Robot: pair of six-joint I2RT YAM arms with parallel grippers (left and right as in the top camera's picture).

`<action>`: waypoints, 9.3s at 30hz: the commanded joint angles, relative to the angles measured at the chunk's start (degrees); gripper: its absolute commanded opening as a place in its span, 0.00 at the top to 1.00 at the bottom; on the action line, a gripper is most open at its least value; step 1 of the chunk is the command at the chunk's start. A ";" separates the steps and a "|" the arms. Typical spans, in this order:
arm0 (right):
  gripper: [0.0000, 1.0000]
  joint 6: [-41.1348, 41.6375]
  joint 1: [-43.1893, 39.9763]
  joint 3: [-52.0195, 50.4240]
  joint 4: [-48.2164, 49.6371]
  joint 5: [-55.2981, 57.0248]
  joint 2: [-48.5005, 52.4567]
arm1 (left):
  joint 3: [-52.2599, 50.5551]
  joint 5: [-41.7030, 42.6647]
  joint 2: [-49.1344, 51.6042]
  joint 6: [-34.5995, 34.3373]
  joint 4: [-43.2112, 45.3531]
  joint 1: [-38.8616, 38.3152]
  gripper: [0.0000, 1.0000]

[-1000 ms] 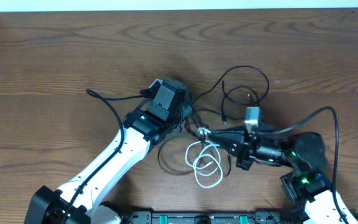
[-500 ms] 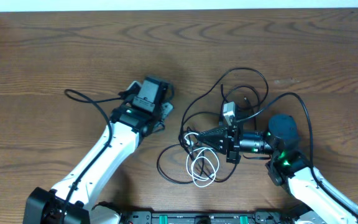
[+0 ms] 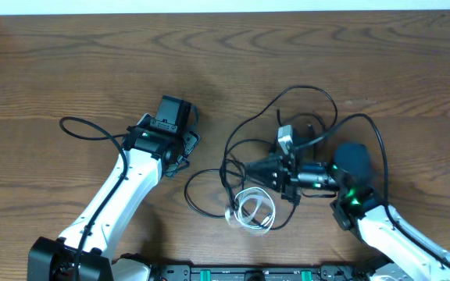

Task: Untangle cables

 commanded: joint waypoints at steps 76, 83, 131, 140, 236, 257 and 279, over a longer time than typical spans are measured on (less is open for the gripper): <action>0.33 10.78 29.83 10.40 -56.92 35.85 2.29 | 0.31 -0.39 -0.55 0.57 -0.90 0.24 0.02; 0.92 7.89 30.23 12.87 -57.20 36.00 5.20 | 0.31 -0.39 -0.52 0.57 -0.90 0.24 0.02; 0.99 -16.79 -16.00 47.15 -91.21 70.71 -12.48 | 0.31 -0.39 -0.55 0.57 -0.90 0.24 0.02; 0.99 -13.92 -28.87 47.04 -82.68 70.71 -1.84 | 0.31 -0.39 -0.52 0.57 -0.87 0.24 0.02; 0.29 -13.94 -22.18 24.50 -60.41 36.22 23.37 | 0.31 -0.39 -0.55 0.59 -0.87 0.24 0.02; 0.99 1.46 -22.75 22.58 -26.12 3.43 14.84 | 0.31 -0.39 -0.55 0.57 -0.90 0.24 0.02; 0.59 -1.75 -23.39 22.56 -53.37 34.47 -9.18 | 0.31 -0.39 -0.55 0.57 -0.46 0.24 0.02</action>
